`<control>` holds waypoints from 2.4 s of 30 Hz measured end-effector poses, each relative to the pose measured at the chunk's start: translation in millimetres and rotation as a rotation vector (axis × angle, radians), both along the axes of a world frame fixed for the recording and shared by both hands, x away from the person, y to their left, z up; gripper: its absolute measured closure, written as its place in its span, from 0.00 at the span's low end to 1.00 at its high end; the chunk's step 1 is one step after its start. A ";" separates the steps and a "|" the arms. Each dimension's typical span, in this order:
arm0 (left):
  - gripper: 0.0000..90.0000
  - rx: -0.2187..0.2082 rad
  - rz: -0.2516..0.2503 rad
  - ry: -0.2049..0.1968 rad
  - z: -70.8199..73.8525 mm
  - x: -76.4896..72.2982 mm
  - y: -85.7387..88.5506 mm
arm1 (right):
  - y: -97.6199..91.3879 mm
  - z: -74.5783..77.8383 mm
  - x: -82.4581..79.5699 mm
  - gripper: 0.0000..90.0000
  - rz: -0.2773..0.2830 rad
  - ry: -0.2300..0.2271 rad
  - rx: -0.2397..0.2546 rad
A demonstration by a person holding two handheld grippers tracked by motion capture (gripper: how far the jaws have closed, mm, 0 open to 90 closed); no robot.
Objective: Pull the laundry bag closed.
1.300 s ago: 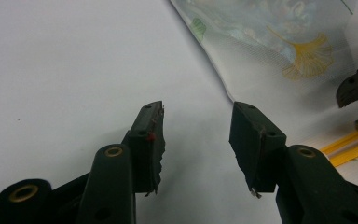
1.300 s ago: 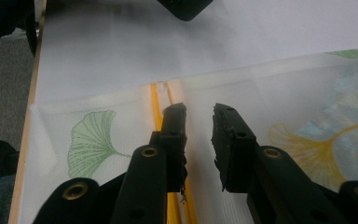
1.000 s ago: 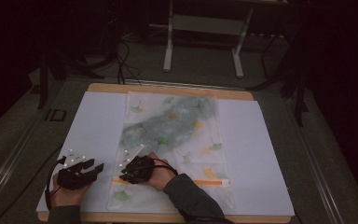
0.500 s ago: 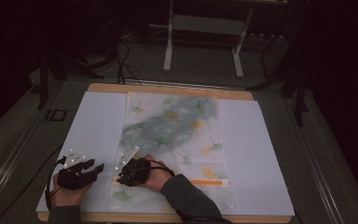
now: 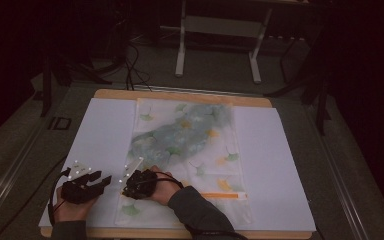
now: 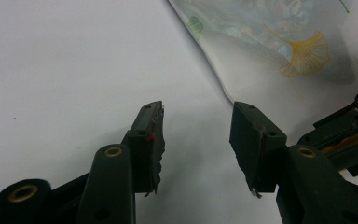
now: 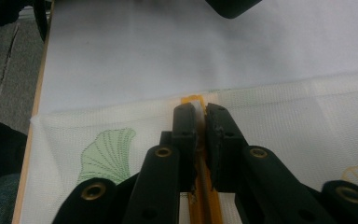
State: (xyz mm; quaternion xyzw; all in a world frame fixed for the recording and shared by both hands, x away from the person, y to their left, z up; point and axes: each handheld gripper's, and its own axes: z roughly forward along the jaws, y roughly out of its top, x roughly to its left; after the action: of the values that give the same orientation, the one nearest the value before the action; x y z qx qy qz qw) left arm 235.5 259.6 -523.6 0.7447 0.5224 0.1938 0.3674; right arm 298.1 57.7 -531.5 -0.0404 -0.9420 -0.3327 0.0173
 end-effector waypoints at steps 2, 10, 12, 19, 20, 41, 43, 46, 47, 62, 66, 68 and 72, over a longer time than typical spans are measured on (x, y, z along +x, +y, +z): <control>0.60 -0.002 -0.005 0.003 0.2 -0.4 -0.4 | 0.1 0.5 -0.4 0.93 0.003 -0.010 -0.004; 0.61 0.006 -0.017 0.014 2.5 -4.2 -2.0 | -3.6 1.8 -3.3 0.93 -0.002 -0.031 0.009; 0.61 0.003 -0.021 0.017 3.0 -5.6 -2.2 | -4.6 2.7 -3.4 0.93 0.000 -0.031 0.010; 0.61 0.007 -0.043 0.032 5.1 -11.9 -3.6 | -6.4 5.4 -5.3 0.93 0.003 -0.041 0.011; 0.61 0.003 -0.046 0.032 5.2 -13.0 -3.6 | -6.6 5.4 -5.3 0.93 0.002 -0.042 0.012; 0.61 -0.072 -0.181 0.147 -0.5 -27.9 -29.5 | -8.2 9.0 -6.2 0.93 -0.002 -0.065 0.018; 0.61 -0.069 -0.192 0.158 -1.5 -26.6 -32.4 | -8.5 9.6 -6.6 0.93 -0.003 -0.070 0.017; 0.61 -0.067 -0.203 0.174 -4.0 -24.1 -35.8 | -8.5 10.3 -7.2 0.93 -0.002 -0.072 0.019; 0.61 -0.067 -0.203 0.179 -4.5 -23.5 -36.1 | -8.5 10.6 -7.5 0.93 0.000 -0.075 0.018; 0.64 -0.095 -0.240 0.229 -9.8 -11.4 -43.3 | -19.4 22.7 -9.1 0.93 0.004 -0.108 0.020; 0.65 -0.094 -0.248 0.227 -10.1 -10.3 -44.0 | -20.1 24.1 -10.1 0.93 0.007 -0.111 0.017; 0.67 -0.101 -0.255 0.231 -10.4 -9.6 -43.3 | -20.1 24.6 -10.6 0.93 0.008 -0.111 0.017; 0.74 -0.112 -0.272 0.240 -11.4 -8.3 -44.9 | -19.6 24.1 -10.1 0.93 0.009 -0.111 0.020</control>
State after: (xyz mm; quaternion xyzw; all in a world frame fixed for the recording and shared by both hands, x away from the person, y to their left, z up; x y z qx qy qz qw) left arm 227.1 214.7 -535.0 0.8047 0.4668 0.0230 0.3661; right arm 288.0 38.1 -507.3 -0.0172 -0.9383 -0.3438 -0.0331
